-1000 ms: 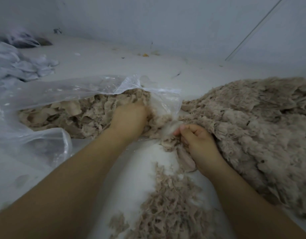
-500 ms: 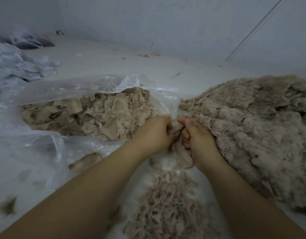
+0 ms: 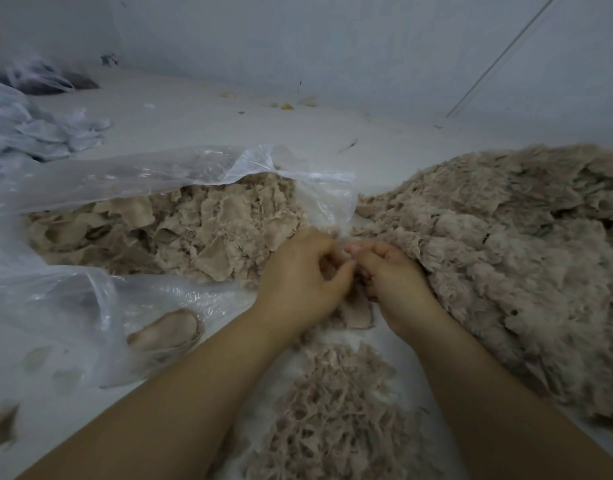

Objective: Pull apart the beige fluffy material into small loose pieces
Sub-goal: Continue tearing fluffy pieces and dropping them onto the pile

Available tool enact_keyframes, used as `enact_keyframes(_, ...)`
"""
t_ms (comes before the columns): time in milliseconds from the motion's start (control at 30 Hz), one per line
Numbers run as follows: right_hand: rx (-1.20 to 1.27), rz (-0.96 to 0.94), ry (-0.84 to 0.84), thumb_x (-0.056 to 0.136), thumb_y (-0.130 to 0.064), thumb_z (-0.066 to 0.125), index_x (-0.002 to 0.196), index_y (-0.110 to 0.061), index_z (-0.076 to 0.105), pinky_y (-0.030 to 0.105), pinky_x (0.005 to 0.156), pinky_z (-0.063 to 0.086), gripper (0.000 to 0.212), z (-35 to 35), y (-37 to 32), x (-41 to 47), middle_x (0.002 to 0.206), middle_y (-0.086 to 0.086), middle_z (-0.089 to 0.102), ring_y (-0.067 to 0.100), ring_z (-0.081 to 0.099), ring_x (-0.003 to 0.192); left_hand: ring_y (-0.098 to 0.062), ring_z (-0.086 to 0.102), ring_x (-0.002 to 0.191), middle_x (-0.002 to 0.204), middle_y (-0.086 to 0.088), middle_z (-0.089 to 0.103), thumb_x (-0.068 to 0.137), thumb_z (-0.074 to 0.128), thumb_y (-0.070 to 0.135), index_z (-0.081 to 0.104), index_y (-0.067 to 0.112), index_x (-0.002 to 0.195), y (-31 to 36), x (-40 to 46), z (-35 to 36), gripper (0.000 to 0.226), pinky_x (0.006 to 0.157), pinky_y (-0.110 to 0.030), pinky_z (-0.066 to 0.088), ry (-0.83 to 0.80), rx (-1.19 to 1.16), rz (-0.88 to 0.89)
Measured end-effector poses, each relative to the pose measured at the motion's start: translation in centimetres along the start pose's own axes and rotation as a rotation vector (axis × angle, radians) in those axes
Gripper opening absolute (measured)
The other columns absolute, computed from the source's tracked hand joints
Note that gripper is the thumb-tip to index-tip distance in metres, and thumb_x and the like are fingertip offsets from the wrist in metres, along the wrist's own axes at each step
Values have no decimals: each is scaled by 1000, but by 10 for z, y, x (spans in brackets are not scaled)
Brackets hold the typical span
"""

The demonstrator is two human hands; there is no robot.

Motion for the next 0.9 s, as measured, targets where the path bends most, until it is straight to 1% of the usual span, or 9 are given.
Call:
enact_keyframes(100,5,20,21,98,-21,55,110,-10,66,17,48,42,19,-1,1,1,72,1,60,9,55,61,-8,52,52,55,6,54,76,69,51,54,22,58,-2,-4,9,37,45,-28,41,-244,273,-66)
enact_keyframes(200,-17,-3,0,99,-19,54,107,-15,68,12,42,36,16,-3,1,2,55,-11,51,-2,46,45,-10,49,52,57,5,51,75,70,53,49,21,59,-7,-4,9,41,45,-26,35,-290,383,-117)
enact_keyframes(300,-27,-49,-27,100,-15,52,105,-15,70,11,42,36,18,-3,0,0,54,-13,51,-2,46,44,-9,53,59,66,6,58,80,72,29,59,20,66,-8,-1,11,21,54,-31,45,-363,231,-133)
enact_keyframes(433,1,-66,-48,100,-14,51,107,-12,70,10,40,36,20,-1,-2,-2,68,-7,63,-4,51,44,-14,54,67,77,0,59,87,60,6,55,13,77,-7,0,7,13,61,-36,47,-240,-55,-88)
enact_keyframes(533,-10,-68,-58,100,-15,50,113,-9,69,9,43,39,23,-1,-3,-3,70,-10,69,-5,57,50,-6,51,51,67,2,53,94,53,7,48,17,82,-10,-1,5,16,47,-29,43,-240,-224,-154)
enact_keyframes(667,-83,-78,-93,100,-15,50,98,-13,76,31,73,53,26,1,-3,-1,89,9,74,19,68,83,-5,47,38,61,3,54,97,52,8,49,12,85,-5,-3,3,14,37,-22,37,-280,-409,-196)
enact_keyframes(733,-102,-80,-93,99,-16,51,87,-14,77,30,65,49,28,1,-3,-1,75,6,73,14,66,70,-6,49,42,64,-2,57,96,51,4,50,11,85,-2,-1,1,13,39,-23,39,-233,-484,-201)
enact_keyframes(800,-87,-88,-113,98,-14,53,83,-11,74,16,49,43,26,1,-2,-1,57,-6,66,0,57,51,-7,49,49,65,-8,57,96,50,-1,50,8,86,-2,1,-1,12,45,-24,39,-189,-555,-220)
enact_keyframes(900,11,-63,-132,97,-10,56,104,-6,69,8,41,38,16,1,-3,-1,57,-11,65,-4,55,44,-4,42,48,61,-2,53,95,50,-2,50,3,88,-2,0,-1,9,47,-21,34,-200,-573,-231)
Point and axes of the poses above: each hand's wrist, its own x-axis towards the middle knuckle, its own z-axis out of the palm, y = z × x, the point moved 2 cm from there along x, towards the middle knuckle
